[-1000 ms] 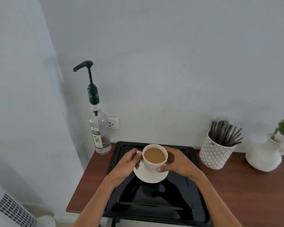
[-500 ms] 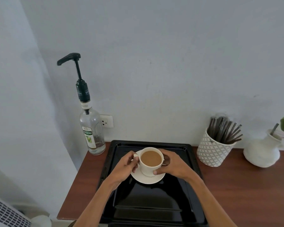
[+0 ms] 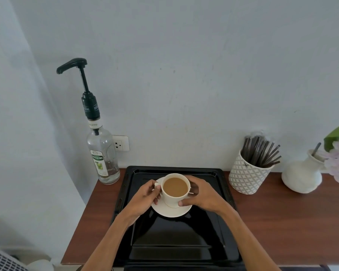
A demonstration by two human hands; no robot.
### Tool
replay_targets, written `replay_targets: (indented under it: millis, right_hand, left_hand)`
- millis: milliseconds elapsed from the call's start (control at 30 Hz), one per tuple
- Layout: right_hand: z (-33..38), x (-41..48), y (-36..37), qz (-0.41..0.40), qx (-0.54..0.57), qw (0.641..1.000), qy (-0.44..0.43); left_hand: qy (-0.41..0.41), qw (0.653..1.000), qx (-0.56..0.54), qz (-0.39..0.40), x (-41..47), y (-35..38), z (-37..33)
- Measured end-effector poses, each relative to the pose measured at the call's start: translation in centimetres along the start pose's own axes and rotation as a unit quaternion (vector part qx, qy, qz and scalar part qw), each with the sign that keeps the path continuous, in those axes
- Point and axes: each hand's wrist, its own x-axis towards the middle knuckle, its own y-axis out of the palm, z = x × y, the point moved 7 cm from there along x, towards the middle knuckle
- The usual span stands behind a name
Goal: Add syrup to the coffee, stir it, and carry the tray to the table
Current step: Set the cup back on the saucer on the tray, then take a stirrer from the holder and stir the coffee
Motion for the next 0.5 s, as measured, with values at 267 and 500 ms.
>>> replay_targets:
  millis: [267, 500]
  right_hand:
    - [1.7, -2.3, -5.2, -0.066, -0.065, 0.995, 0.039]
    - [5.3, -8.5, -16.3, -0.353, -0.172, 0.919, -0.002]
  left_hand:
    - [-0.034, 0.999, -0.004, 0.013, 0.0, -0.1, -0.1]
    - [-0.043, 0.999, -0.009, 0.013, 0.0, -0.1, -0.5]
